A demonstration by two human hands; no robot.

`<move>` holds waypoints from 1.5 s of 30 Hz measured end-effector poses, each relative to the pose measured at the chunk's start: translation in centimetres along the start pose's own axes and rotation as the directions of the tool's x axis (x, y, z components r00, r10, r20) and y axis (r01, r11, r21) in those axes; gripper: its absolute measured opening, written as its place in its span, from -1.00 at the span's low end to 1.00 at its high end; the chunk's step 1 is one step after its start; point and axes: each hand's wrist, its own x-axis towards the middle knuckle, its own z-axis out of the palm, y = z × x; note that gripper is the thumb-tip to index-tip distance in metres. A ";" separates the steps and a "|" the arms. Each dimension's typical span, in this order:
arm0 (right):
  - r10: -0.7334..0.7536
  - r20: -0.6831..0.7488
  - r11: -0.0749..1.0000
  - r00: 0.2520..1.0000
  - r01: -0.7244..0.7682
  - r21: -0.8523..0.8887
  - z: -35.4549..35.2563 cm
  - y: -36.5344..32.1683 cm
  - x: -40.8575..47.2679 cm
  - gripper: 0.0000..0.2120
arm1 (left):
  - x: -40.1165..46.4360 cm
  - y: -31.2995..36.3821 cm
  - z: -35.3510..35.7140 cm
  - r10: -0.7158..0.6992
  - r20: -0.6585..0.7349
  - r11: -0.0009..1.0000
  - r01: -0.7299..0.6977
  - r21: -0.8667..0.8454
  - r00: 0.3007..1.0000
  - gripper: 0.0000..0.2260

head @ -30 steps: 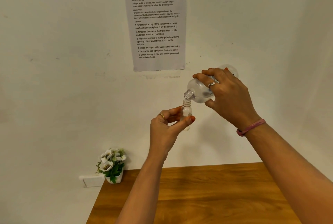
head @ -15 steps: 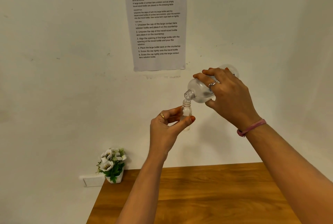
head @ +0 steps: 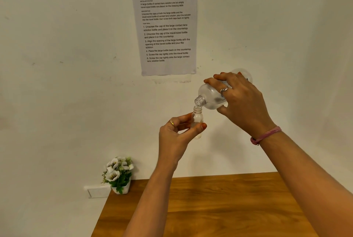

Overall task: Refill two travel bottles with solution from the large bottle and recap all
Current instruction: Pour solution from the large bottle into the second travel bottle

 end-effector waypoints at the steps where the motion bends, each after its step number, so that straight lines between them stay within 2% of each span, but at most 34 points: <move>1: -0.001 0.001 1.000 1.000 0.001 -0.001 0.0 0.0 0.0 -0.40 | 0.0 0.0 0.0 -0.001 -0.001 1.000 0.001 -0.001 1.000 -0.71; 45: 0.000 -0.001 1.000 1.000 0.000 0.010 0.2 -0.3 0.0 -0.39 | 0.1 -0.4 -0.2 -0.038 -0.017 0.999 0.038 0.000 0.999 -0.68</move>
